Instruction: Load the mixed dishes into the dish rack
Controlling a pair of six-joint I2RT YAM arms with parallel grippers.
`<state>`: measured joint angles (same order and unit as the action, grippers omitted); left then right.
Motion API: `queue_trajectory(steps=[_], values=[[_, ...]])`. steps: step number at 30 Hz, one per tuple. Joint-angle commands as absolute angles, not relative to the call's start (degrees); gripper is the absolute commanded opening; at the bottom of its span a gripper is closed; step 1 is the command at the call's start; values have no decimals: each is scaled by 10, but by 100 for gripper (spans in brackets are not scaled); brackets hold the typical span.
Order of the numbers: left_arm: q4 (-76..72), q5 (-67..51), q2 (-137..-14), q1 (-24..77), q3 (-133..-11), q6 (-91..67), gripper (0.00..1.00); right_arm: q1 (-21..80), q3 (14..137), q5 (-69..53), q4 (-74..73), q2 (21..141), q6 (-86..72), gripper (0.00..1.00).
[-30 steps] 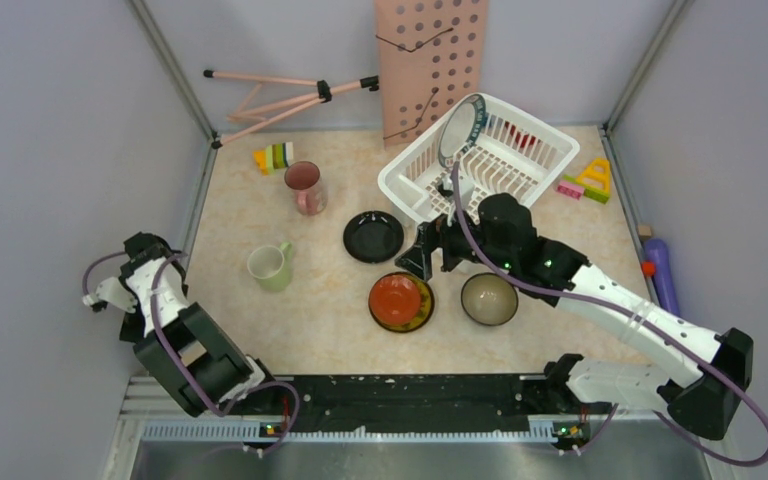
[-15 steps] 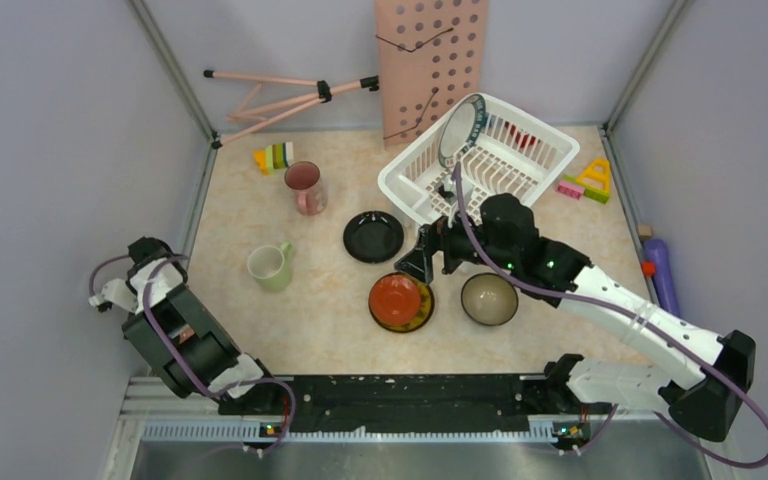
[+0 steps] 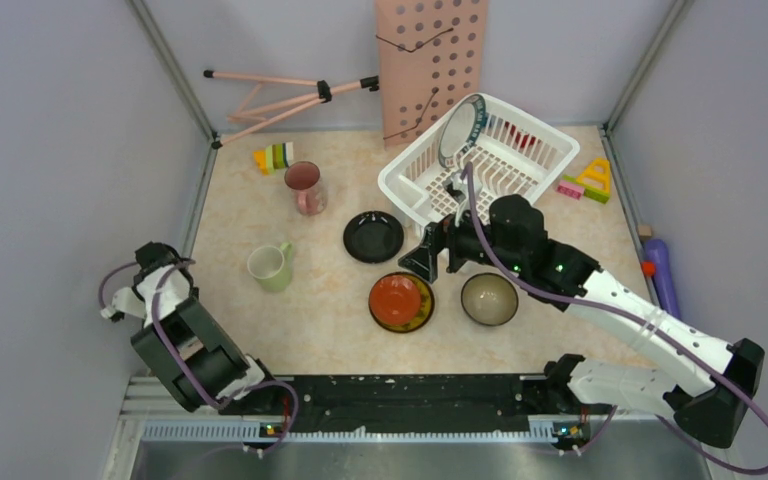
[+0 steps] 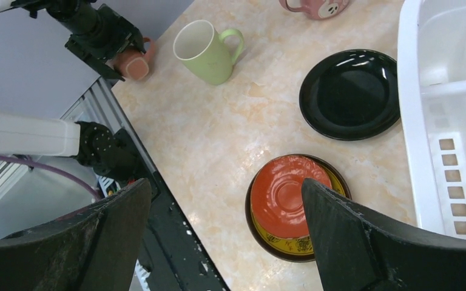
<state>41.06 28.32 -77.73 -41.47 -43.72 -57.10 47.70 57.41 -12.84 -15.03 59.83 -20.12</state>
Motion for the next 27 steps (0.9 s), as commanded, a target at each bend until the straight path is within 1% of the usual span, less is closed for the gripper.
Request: queue_trajectory(steps=[1,4,6,11,14,16,18,20,22,24,27], values=[[450,155,-682,-394,-448,-586,0,472,573,-106,-136,584,-200,92],[469,43,-631,-394,-445,-579,0,471,566,-107,-120,584,-207,92],[491,-6,-602,-394,-461,-573,0,471,560,-112,-102,584,-216,92],[529,-108,-538,-393,-545,-560,0,471,573,-138,-59,609,-258,92],[485,-214,-500,-391,-550,-603,0,471,595,-134,-32,644,-311,94],[446,-266,-475,-362,-528,-671,0,471,603,-110,-12,661,-349,95],[391,-277,-439,-297,-502,-754,0,472,604,-68,14,676,-389,95],[326,-234,-395,-219,-477,-836,0,474,606,-31,25,691,-420,95],[287,-183,-371,-153,-467,-897,0,478,600,-24,69,702,-405,95],[254,-156,-378,-99,-468,-925,0,491,592,-7,103,708,-377,96],[213,-160,-434,-29,-489,-953,0,515,587,37,134,716,-343,98]])
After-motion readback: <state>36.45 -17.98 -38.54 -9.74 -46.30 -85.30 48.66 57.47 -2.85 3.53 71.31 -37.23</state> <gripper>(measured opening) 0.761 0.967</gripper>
